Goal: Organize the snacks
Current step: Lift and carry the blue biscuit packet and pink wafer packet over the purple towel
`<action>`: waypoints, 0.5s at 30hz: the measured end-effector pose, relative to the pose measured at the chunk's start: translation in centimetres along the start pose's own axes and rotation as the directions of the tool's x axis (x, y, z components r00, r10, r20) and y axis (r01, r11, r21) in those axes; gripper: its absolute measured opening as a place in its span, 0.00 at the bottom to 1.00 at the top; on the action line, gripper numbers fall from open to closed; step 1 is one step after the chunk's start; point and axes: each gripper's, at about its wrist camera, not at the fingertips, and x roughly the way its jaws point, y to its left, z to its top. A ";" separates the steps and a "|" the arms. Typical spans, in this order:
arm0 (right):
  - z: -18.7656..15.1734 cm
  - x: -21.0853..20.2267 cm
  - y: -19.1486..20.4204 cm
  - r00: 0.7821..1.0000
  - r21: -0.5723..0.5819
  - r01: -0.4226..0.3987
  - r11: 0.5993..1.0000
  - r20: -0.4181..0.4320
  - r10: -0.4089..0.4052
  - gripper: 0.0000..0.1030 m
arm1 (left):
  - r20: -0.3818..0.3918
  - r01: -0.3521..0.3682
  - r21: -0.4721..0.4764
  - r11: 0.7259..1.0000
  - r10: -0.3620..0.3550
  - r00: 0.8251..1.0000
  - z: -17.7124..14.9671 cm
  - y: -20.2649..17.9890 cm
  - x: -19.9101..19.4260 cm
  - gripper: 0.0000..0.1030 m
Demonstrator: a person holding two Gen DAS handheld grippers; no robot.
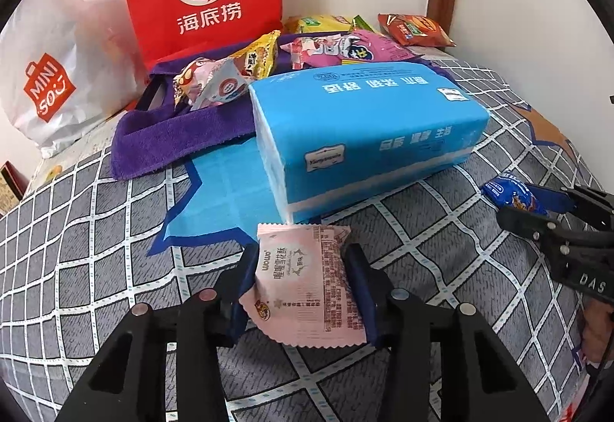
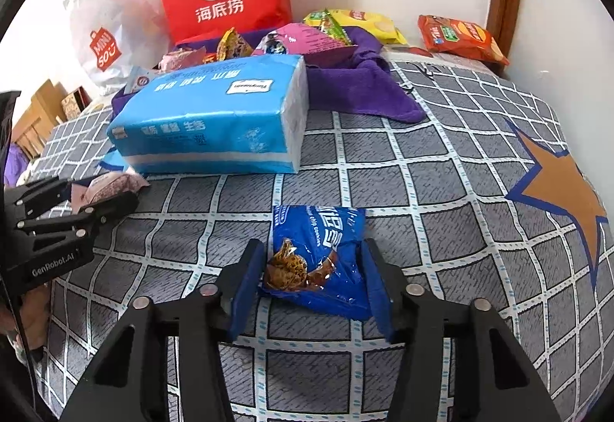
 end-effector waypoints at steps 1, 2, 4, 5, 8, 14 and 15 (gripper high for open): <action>0.0 -0.1 -0.1 1.000 0.006 0.016 1.000 -0.001 -0.016 0.47 | -0.005 -0.001 -0.004 1.000 0.001 1.000 0.0 0.0 -0.1 0.42; 0.0 -0.2 -0.1 0.999 0.009 0.037 0.999 -0.005 -0.037 0.47 | -0.016 0.002 -0.013 1.000 -0.003 1.000 0.0 0.1 -0.2 0.42; 0.0 -0.6 0.0 0.999 0.002 0.047 0.999 -0.009 -0.047 0.47 | -0.034 0.029 -0.031 0.999 -0.030 0.999 -0.1 0.4 -0.7 0.41; -0.1 -0.9 0.1 0.999 0.004 0.044 0.999 -0.007 -0.044 0.47 | -0.038 0.048 -0.037 0.998 -0.049 0.998 -0.2 0.3 -1.0 0.41; 0.1 -2.1 0.5 0.999 -0.003 0.038 0.999 0.006 -0.038 0.47 | -0.040 0.079 -0.039 0.996 -0.081 0.996 -0.4 0.1 -2.2 0.41; 1.3 -4.8 1.2 0.999 0.000 -0.019 1.000 0.042 0.019 0.47 | -0.017 0.129 -0.057 0.990 -0.130 0.991 0.5 0.1 -5.0 0.42; 1.7 -5.2 1.3 0.999 0.001 -0.021 1.000 0.050 0.021 0.47 | -0.014 0.135 -0.063 0.989 -0.136 0.991 0.8 0.2 -5.3 0.42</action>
